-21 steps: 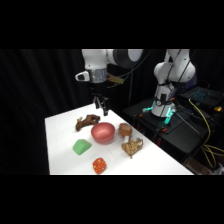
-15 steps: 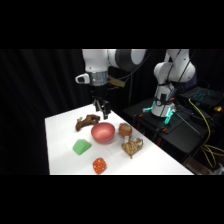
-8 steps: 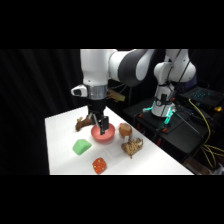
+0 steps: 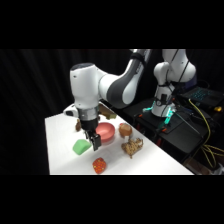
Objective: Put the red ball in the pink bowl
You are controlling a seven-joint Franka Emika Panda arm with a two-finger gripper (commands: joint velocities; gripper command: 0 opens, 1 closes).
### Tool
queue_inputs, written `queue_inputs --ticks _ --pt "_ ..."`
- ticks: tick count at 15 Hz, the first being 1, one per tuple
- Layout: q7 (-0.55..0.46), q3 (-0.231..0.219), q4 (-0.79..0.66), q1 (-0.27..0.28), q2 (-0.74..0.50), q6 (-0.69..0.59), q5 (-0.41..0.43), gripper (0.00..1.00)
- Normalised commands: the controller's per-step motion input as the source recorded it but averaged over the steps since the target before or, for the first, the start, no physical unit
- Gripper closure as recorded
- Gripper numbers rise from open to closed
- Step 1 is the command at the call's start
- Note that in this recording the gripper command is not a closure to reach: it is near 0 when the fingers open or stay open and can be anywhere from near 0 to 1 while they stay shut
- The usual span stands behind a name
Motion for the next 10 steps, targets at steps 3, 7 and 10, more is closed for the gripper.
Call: queue_inputs --ticks 3,7,10 --pt "-0.03 0.055 0.3 0.039 0.31 0.05 0.14 0.0" --pt "0.0 0.028 0.23 0.041 0.26 0.05 0.125 0.0" --pt "-0.01 0.045 0.21 0.001 0.26 0.05 0.151 0.0"
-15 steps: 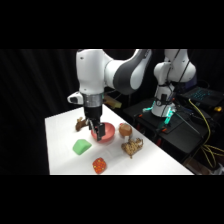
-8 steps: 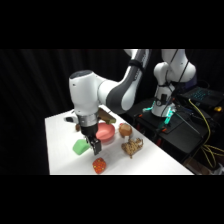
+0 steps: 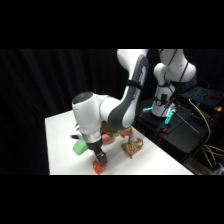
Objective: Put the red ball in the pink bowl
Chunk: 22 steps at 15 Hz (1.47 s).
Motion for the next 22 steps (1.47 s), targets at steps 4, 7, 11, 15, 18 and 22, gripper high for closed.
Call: queue_inputs --ticks 4,7,11,15,18,22 --pt "-0.02 0.062 0.19 -0.007 0.15 0.0 0.15 1.0" --pt "0.02 0.013 0.07 0.041 -0.04 -0.03 0.079 1.0" --pt "0.05 -0.042 -0.04 0.074 -0.17 -0.03 0.019 0.18" --pt "0.14 -0.094 -0.2 0.083 -0.45 -0.32 -0.003 0.14" --pt "0.03 -0.072 -0.32 0.02 -0.69 -0.44 -0.027 0.15" --pt "-0.02 -0.089 -0.39 -0.038 -0.65 -0.24 -0.093 0.14"
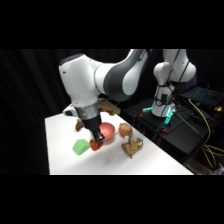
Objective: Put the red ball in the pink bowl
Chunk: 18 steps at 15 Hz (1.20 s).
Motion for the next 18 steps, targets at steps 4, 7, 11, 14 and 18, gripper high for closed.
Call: queue_inputs --ticks 4,7,11,14,18 --pt "-0.05 -0.093 -0.53 -0.1 -0.55 0.12 -0.144 0.14" --pt "-0.04 -0.104 -0.59 -0.143 -0.47 0.32 -0.142 0.14" --pt "-0.04 -0.069 -0.49 -0.136 -0.35 0.32 -0.022 0.14" --pt "-0.02 -0.045 -0.39 -0.098 -0.2 0.33 0.053 0.14" --pt "-0.02 -0.012 -0.22 -0.045 -0.03 0.35 0.095 0.13"
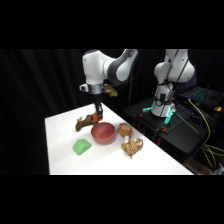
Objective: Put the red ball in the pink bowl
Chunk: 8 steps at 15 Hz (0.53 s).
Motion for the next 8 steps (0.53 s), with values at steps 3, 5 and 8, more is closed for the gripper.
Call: queue_inputs --ticks 3,5,8 --pt "0.0 0.019 -0.06 0.004 0.1 0.25 0.125 0.13" --pt "0.01 0.02 0.03 0.007 0.13 0.17 0.135 0.0" --pt "0.02 -0.003 0.05 0.005 0.06 0.06 0.085 0.0"
